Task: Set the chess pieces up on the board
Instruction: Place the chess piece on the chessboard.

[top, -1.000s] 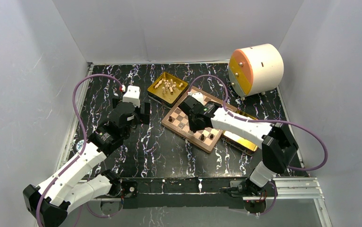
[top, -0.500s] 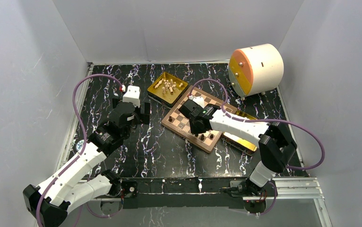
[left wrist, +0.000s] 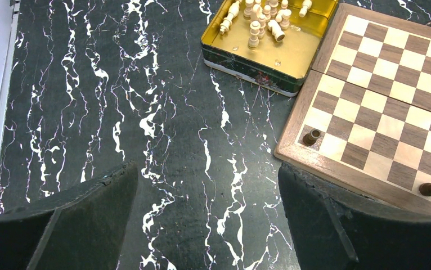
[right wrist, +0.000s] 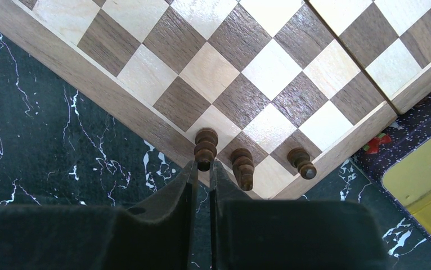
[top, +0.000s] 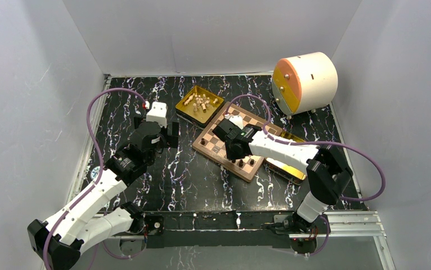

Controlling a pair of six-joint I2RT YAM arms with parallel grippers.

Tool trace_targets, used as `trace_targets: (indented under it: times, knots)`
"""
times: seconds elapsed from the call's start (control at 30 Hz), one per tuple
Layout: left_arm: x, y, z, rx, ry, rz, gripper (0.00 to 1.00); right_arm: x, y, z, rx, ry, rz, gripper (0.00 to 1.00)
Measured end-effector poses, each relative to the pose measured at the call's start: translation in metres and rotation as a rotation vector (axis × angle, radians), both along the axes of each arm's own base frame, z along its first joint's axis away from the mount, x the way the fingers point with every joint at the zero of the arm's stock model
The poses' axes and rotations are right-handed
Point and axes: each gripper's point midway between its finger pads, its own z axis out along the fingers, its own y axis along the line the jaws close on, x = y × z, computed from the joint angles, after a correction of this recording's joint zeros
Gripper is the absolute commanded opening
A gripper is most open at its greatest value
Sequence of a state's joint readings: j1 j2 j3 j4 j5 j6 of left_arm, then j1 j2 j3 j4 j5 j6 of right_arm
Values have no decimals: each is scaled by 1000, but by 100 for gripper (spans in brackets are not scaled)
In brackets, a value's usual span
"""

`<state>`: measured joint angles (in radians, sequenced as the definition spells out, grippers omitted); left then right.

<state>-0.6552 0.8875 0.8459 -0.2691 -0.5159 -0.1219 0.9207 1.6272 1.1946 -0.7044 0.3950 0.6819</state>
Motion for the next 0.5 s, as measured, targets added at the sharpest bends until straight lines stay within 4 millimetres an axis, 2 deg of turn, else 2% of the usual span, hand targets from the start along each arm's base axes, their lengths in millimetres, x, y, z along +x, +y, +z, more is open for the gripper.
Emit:
trace_targets:
  times: [0.5]
  knots:
    - [0, -1, 0, -1, 1, -3, 92, 0, 0, 0, 3, 0, -13, 22]
